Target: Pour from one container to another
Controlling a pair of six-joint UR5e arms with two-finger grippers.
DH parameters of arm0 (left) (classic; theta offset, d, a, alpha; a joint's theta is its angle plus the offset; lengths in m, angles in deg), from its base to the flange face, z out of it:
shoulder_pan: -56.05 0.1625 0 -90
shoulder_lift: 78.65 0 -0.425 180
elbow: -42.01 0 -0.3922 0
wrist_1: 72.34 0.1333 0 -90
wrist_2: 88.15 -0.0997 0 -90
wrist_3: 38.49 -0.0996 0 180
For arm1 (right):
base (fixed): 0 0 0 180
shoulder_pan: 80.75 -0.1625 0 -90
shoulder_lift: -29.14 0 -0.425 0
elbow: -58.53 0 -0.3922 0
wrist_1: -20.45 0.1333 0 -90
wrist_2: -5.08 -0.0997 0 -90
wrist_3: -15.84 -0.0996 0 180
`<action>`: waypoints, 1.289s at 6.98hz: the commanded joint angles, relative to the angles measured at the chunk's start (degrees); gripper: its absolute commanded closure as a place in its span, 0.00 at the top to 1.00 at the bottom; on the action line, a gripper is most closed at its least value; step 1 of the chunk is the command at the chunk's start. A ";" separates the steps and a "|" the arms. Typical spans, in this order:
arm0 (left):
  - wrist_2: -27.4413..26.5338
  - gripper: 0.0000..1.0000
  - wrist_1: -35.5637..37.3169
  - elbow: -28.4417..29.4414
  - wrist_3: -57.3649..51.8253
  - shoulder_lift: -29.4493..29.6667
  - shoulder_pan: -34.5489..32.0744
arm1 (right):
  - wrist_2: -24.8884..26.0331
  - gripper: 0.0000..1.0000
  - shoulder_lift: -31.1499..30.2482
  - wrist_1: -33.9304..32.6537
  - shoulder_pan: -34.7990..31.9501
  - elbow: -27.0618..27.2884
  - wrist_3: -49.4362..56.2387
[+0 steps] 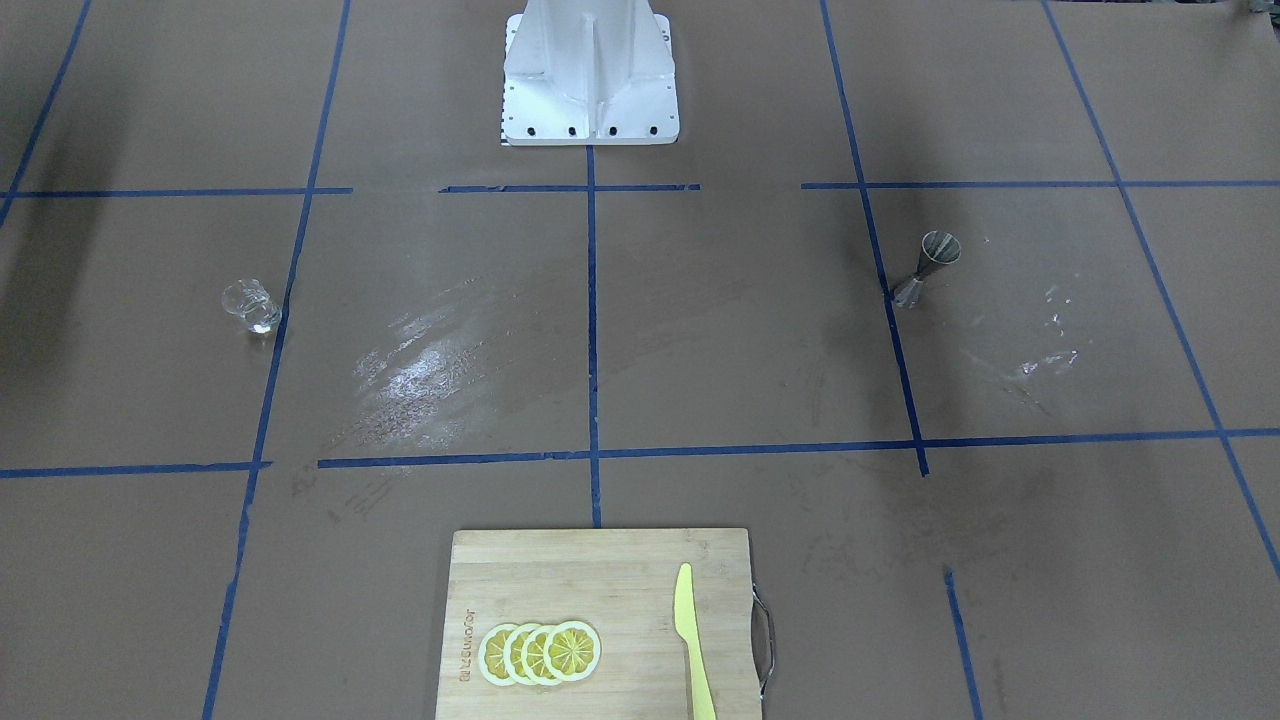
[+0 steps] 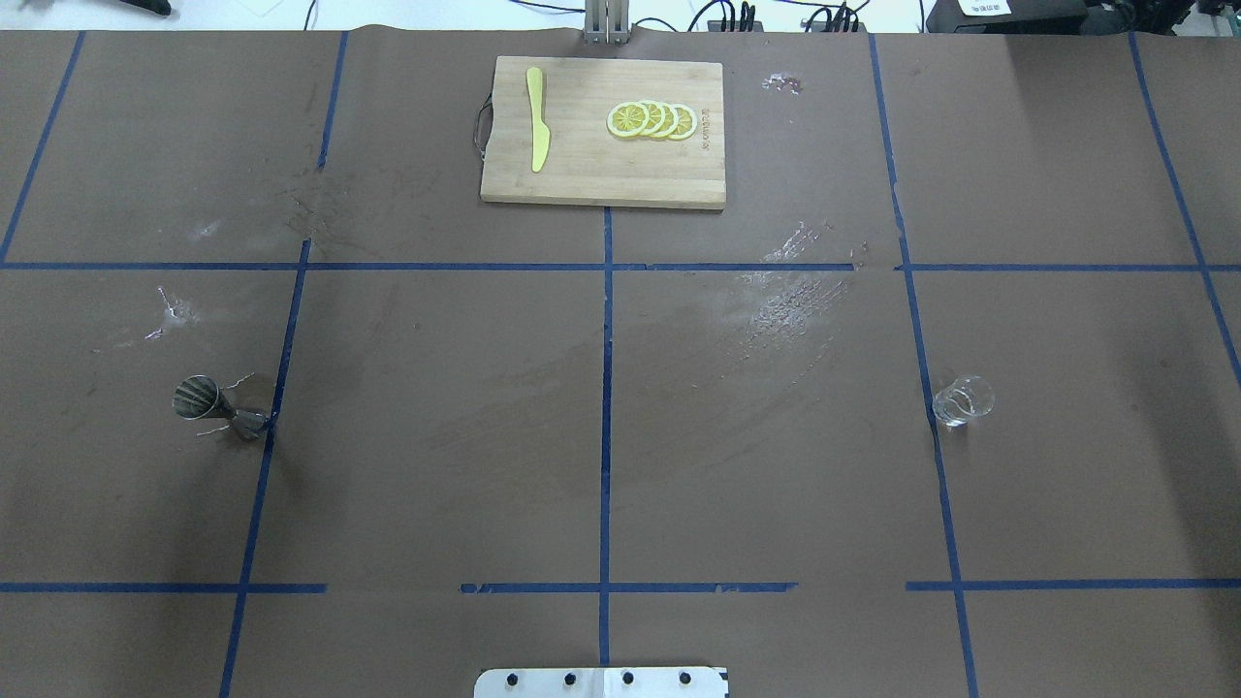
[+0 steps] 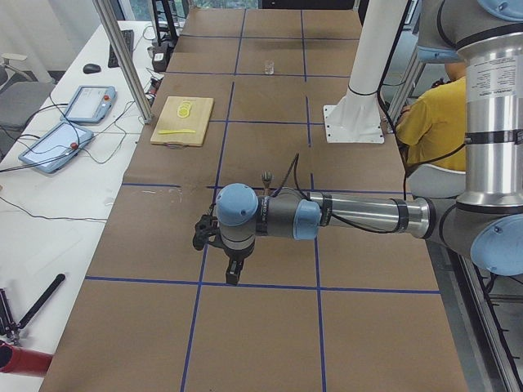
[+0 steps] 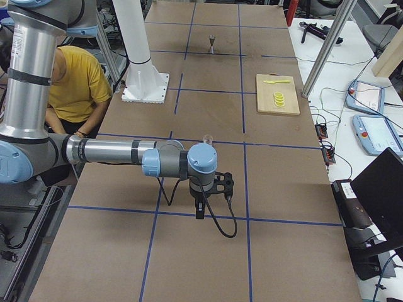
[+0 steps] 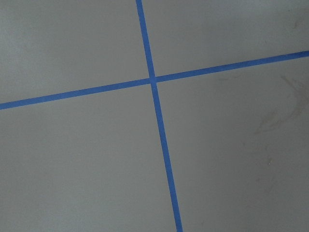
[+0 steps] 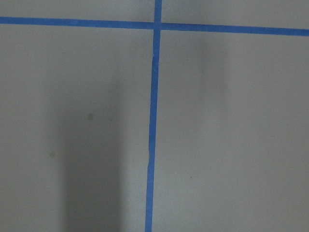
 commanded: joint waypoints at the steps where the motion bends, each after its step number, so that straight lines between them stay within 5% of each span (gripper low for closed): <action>1: -0.02 1.00 -0.09 0.00 0.00 0.10 0.00 | 0.00 1.00 0.07 0.09 -0.09 0.09 -0.24; 5: -2.64 1.00 -1.05 -1.49 0.52 1.85 0.09 | -0.09 1.00 0.51 9.11 0.00 0.62 -0.50; 7: -1.78 1.00 -1.40 -1.32 12.17 7.46 0.09 | 0.27 1.00 4.26 13.70 0.00 -0.16 -0.94; 9: 5.04 1.00 -15.90 1.74 11.95 6.26 0.09 | -0.09 1.00 4.12 16.41 -0.09 -0.43 -1.03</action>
